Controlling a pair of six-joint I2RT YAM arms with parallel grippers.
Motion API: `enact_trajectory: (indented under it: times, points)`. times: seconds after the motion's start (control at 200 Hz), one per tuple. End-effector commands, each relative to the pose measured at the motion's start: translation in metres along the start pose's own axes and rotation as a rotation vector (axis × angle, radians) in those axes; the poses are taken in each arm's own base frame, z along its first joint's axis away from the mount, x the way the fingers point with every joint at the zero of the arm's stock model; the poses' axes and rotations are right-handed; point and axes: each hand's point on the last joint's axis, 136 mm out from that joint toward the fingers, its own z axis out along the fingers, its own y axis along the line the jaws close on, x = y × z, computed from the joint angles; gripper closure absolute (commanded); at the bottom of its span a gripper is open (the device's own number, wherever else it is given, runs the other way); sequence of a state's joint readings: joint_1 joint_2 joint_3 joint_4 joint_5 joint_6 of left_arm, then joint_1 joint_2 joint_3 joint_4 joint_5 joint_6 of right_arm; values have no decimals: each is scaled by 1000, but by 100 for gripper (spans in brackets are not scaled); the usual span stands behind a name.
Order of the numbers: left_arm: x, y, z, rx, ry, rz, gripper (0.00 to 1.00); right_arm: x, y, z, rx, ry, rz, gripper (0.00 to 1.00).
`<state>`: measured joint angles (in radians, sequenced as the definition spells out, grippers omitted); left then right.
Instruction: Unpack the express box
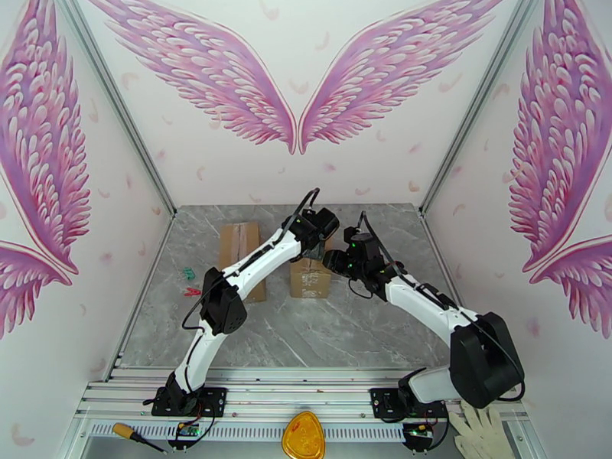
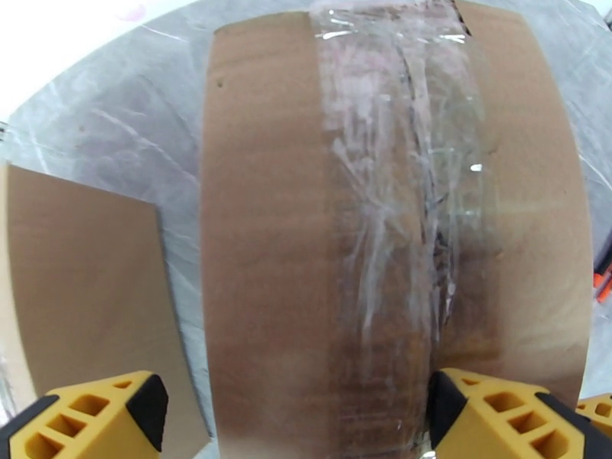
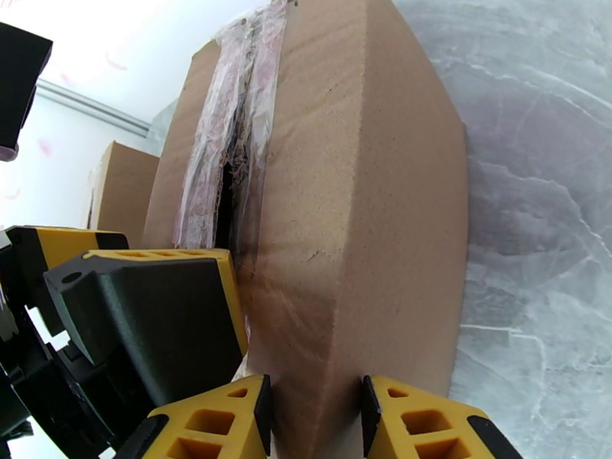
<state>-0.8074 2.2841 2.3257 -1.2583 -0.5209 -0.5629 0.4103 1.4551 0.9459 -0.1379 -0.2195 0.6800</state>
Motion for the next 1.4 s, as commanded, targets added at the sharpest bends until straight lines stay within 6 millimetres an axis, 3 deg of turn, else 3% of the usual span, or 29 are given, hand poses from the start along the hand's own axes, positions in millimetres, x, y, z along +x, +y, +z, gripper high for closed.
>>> enact_trajectory:
  times: [0.0, 0.2, 0.43, 0.6, 0.775, 1.024, 1.079, 1.139, 1.174, 1.234, 1.294, 1.394]
  points:
    - [16, 22, 15, -163, 42, 136, 11, 51, -28, 16, 122, 182, 39, 65]
    - [16, 29, 23, -177, 85, 192, 25, 56, -27, 25, 152, 218, 40, 65]
    - [10, 46, 17, -185, 104, 201, 39, 65, -29, 32, 184, 246, 46, 65]
    - [-2, 63, 7, -162, 91, 165, 66, 69, -31, 37, 205, 269, 49, 66]
    - [-19, 77, -12, -104, 53, 109, 83, 64, -24, 37, 190, 260, 45, 66]
    - [-34, 87, -33, 24, 29, -41, 79, 41, -4, 22, 157, 199, 25, 67]
    - [-35, 85, -33, 38, 27, -48, 68, 40, -3, 21, 158, 195, 27, 67]
    - [-33, 82, -34, 54, 32, -62, 78, 41, -3, 21, 161, 195, 29, 68]
    - [-32, 80, -32, 56, 36, -66, 78, 43, -4, 22, 164, 201, 30, 68]
    - [-30, 78, -30, 54, 42, -64, 71, 45, -6, 24, 167, 208, 35, 68]
    - [-26, 77, -26, 44, 54, -45, 55, 48, -6, 25, 168, 211, 39, 68]
    - [-19, 75, -17, 19, 82, -19, 45, 48, -5, 26, 164, 208, 39, 68]
